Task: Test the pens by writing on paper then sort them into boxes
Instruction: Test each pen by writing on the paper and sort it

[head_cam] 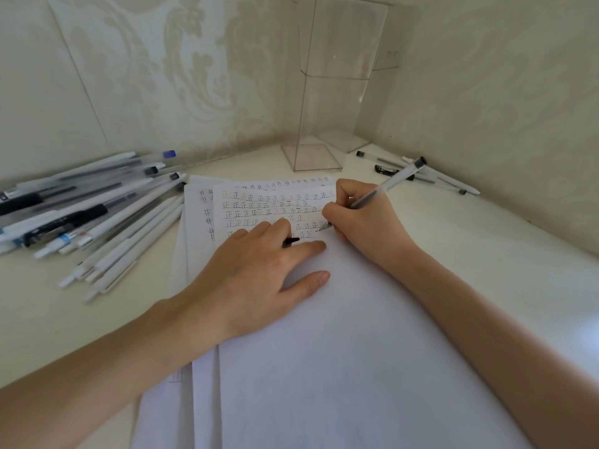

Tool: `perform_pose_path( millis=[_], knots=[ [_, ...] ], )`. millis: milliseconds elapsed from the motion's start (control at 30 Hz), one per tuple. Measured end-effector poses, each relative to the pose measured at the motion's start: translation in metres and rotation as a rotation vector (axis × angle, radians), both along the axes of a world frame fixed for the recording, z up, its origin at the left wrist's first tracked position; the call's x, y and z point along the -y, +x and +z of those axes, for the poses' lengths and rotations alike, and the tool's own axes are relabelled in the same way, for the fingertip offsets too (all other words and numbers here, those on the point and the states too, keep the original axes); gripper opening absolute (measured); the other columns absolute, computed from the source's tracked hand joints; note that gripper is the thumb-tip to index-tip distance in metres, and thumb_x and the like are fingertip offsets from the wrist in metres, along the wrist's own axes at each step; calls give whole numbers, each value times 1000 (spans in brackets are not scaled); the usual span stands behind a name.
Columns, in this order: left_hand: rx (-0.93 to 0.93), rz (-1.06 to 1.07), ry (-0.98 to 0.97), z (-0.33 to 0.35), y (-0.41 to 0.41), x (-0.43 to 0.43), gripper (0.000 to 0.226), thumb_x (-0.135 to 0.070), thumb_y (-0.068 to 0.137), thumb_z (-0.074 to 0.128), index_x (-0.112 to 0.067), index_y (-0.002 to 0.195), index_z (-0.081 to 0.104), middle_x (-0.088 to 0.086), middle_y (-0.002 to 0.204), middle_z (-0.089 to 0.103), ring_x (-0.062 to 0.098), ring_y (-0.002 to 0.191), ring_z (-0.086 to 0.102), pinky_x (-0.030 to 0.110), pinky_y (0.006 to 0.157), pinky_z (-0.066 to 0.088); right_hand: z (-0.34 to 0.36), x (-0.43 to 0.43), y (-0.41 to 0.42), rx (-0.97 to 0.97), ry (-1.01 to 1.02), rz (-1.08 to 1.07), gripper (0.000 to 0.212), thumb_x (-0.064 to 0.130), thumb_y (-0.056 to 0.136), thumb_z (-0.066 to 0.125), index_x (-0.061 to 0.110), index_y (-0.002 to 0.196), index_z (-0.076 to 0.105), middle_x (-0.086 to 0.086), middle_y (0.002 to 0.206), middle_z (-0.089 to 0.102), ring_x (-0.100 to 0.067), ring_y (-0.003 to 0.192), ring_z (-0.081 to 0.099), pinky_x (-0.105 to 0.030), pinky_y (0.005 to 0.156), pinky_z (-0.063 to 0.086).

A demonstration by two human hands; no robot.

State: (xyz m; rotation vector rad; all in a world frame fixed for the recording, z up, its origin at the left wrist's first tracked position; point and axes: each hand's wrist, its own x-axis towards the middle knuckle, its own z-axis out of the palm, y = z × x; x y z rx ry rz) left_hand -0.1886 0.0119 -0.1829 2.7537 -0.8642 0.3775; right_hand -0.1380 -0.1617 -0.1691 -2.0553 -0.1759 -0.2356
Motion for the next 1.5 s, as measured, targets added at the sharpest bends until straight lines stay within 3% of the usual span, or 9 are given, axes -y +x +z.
perform_pose_path(
  millis=[233, 400, 900, 1067, 1200, 1300, 1400, 1500],
  knots=[
    [-16, 3, 3, 0, 0, 1, 60, -65, 83, 16, -39, 128, 47, -8, 84, 32, 11, 75, 30, 26, 67, 26, 1, 0, -1, -21, -2, -3, 32, 4, 73, 57, 16, 54, 35, 0, 46, 39, -4, 38, 33, -23, 45, 26],
    [-21, -1, -4, 0, 0, 0, 61, -65, 83, 16, -39, 129, 47, -9, 84, 32, 10, 75, 30, 26, 67, 26, 2, 0, -2, -20, 18, -10, 31, 3, 74, 56, 15, 55, 35, -7, 50, 41, -7, 39, 31, -22, 44, 26],
    [-28, -9, -4, 0, 1, 0, 62, -66, 82, 14, -40, 130, 46, -8, 85, 31, 10, 77, 29, 26, 69, 26, 2, 1, -3, -36, 11, 35, 33, 3, 73, 57, 17, 52, 36, 0, 42, 43, -8, 39, 35, -20, 43, 29],
    [-32, -27, -16, 1, 1, 0, 58, -63, 83, 16, -40, 128, 46, -9, 84, 31, 9, 75, 30, 26, 68, 27, 2, 0, -2, -17, 14, -7, 33, 1, 74, 54, 16, 55, 32, -6, 55, 32, -11, 49, 29, -25, 49, 23],
    [-137, -79, -235, -1, 0, -3, 18, -27, 90, 34, -33, 106, 29, -15, 82, 35, 7, 76, 38, 19, 66, 29, 4, 3, -3, -23, 119, -24, 33, 7, 81, 58, 15, 58, 36, -6, 47, 42, -10, 42, 30, -20, 42, 25],
    [-191, -70, -349, -2, 2, -5, 41, -5, 93, 35, -39, 105, 16, -6, 96, 44, 5, 85, 47, 19, 71, 38, 8, 6, -5, -41, 245, 34, 32, 26, 88, 65, 13, 67, 44, 0, 43, 46, -10, 40, 31, -19, 44, 28],
    [-191, 5, -483, 1, 4, -5, 31, -15, 96, 39, -27, 120, 24, -9, 105, 56, -2, 88, 54, 15, 76, 44, 12, 7, -7, -61, 395, 202, 20, 21, 87, 67, 11, 75, 53, -1, 51, 51, -15, 49, 40, -24, 51, 34],
    [-156, 74, -581, 4, 5, -5, 24, -27, 93, 48, -13, 113, 48, -2, 100, 66, 8, 84, 60, 31, 77, 47, 15, 5, -11, -128, 572, 353, 26, 28, 92, 52, 6, 81, 60, -7, 58, 57, -17, 56, 50, -25, 51, 36]
  ],
)
